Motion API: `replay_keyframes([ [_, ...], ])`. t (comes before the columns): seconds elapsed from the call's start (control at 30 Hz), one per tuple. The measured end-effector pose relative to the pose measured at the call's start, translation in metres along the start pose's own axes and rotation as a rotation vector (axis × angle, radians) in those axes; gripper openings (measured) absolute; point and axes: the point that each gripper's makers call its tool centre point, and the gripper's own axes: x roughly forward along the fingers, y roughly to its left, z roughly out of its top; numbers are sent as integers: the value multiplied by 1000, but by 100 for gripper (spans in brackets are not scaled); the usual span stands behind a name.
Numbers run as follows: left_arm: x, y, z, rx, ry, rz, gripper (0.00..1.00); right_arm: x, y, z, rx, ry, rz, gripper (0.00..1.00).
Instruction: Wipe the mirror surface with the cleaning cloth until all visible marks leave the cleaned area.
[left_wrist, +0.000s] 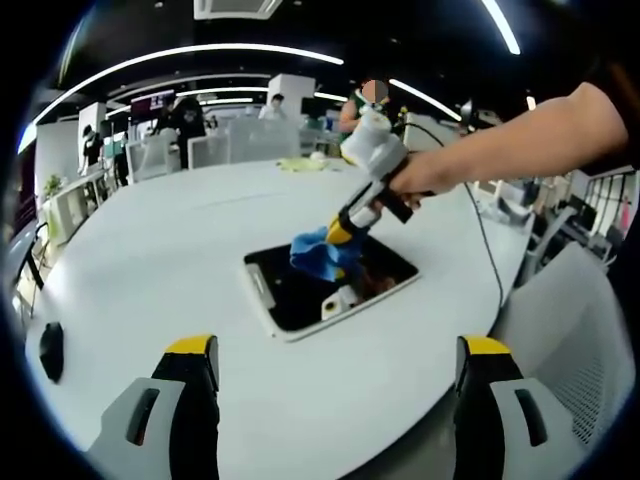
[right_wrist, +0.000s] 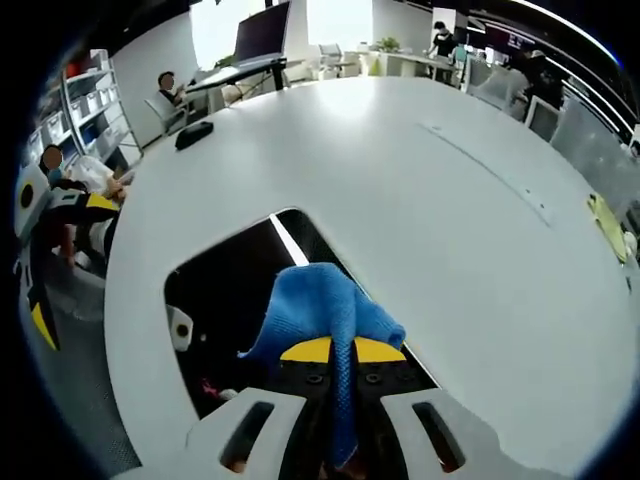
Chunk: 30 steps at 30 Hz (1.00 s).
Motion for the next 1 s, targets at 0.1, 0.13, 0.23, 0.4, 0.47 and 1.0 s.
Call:
replay_keyframes([
  [0.1,0,0,0,0,-1,1,99,-1,2,-1,3,0,-1,1],
  [0.13,0,0,0,0,-1,2,99,-1,3,-2,5,-1,-1,1],
  [0.23,0,1,0,-1,-3,4,99,-3,6,-4,15,-7,-6,1],
  [0.4,0,1,0,-1,-2,4,99,-4,10,-8,30,-19,-11,1],
  [0.47,0,1,0,0,-1,4,99,-5,12,-9,34,-23,-13,1],
  [1.0,-1,2,1,3,-7,10,99,-16,40,-24,32,-45,-60,1],
])
